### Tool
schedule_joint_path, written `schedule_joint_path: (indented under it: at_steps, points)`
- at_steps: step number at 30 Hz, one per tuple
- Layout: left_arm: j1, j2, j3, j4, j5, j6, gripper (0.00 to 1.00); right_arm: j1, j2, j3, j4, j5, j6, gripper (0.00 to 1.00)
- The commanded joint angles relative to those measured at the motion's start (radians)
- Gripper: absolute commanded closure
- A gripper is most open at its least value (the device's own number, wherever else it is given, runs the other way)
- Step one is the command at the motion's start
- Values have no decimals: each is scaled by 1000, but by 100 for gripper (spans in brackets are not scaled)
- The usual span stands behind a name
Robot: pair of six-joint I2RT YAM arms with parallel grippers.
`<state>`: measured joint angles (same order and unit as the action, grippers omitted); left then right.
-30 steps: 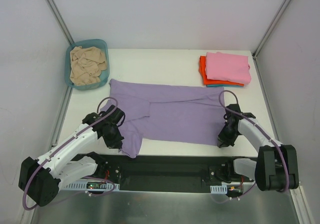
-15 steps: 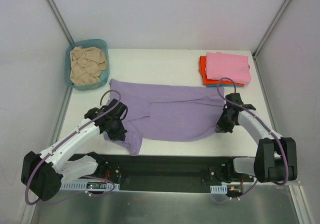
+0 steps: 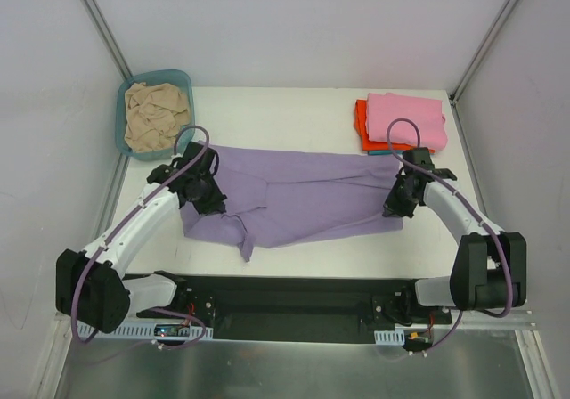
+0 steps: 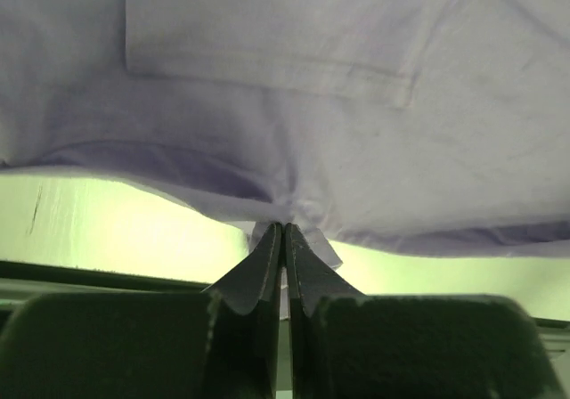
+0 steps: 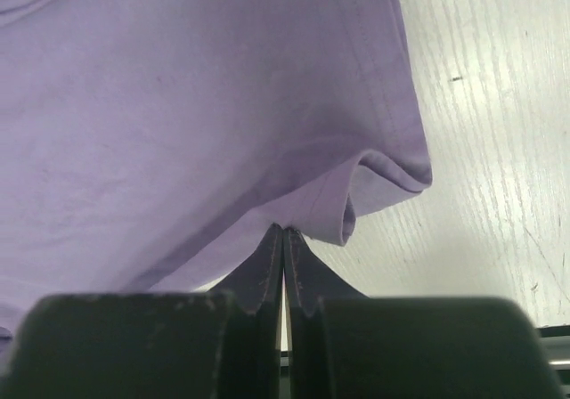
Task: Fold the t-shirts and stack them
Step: Fold the other side of the tshirt into a rectangle
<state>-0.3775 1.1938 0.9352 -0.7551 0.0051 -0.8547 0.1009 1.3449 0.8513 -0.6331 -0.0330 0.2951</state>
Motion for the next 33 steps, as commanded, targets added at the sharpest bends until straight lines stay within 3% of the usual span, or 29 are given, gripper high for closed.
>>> schedule_joint_path:
  at_steps: [1, 17, 33]
  points:
    - [49, 39, 89, 59, 35, 72, 100, 3, 48, 80, -11, 27, -1, 99]
    - [129, 125, 249, 95, -34, 203, 100, -3, 54, 170, -62, 203, -8, 99]
    - [180, 227, 372, 172, -25, 301, 100, -17, 103, 239, -85, 231, -11, 99]
